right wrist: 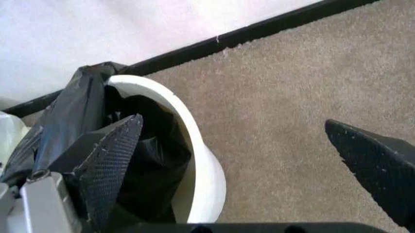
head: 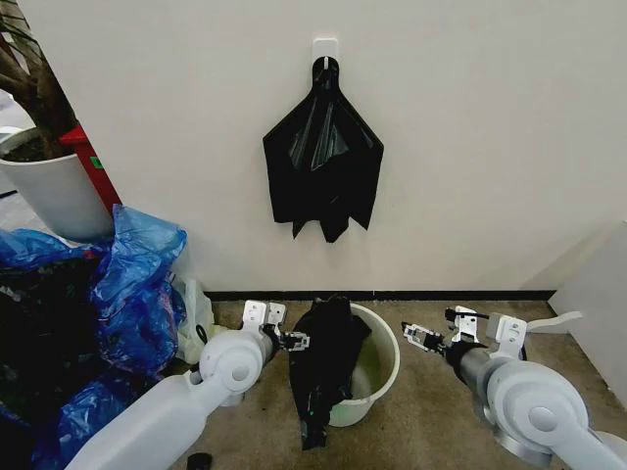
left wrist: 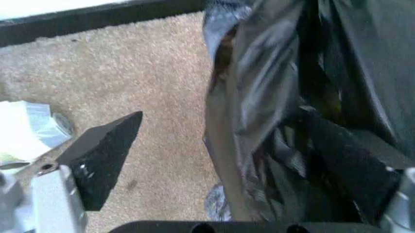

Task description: Place the garbage bag over the trash bin.

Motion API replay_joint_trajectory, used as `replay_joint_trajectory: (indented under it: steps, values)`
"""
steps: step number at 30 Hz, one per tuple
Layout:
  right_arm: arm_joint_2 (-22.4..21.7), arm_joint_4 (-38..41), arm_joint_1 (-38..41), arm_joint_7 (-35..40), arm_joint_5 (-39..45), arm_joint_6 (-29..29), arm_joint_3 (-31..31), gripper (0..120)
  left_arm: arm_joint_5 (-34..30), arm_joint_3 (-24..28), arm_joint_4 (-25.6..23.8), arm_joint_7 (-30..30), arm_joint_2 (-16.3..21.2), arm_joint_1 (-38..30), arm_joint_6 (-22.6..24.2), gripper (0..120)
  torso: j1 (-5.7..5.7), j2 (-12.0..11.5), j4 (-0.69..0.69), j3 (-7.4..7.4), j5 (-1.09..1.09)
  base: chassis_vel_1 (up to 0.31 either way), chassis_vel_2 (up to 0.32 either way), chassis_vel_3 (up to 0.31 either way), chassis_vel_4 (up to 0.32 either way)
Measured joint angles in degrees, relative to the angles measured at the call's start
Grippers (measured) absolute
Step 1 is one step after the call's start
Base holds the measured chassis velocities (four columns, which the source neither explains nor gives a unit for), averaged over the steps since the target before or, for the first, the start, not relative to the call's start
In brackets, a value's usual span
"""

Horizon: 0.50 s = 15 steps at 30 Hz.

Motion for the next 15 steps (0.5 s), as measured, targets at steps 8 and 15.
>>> replay_joint_trajectory:
  steps: [8,15]
  values:
    - [0.15,-0.46,-0.31,0.00,-0.51,0.10,0.27,100,0.04,2.11,1.37,-0.41,-0.74,-0.53,0.00,73,0.00,0.00,0.00,0.00,0.00,0.000,0.000,0.000,0.000]
    - [0.25,-0.96,-0.21,0.00,-0.68,0.12,0.53,100,-0.29,2.60,2.27,-0.94,-1.33,-0.86,-0.01,47,0.00,0.01,0.00,0.00,0.00,0.000,0.000,0.000,0.000]
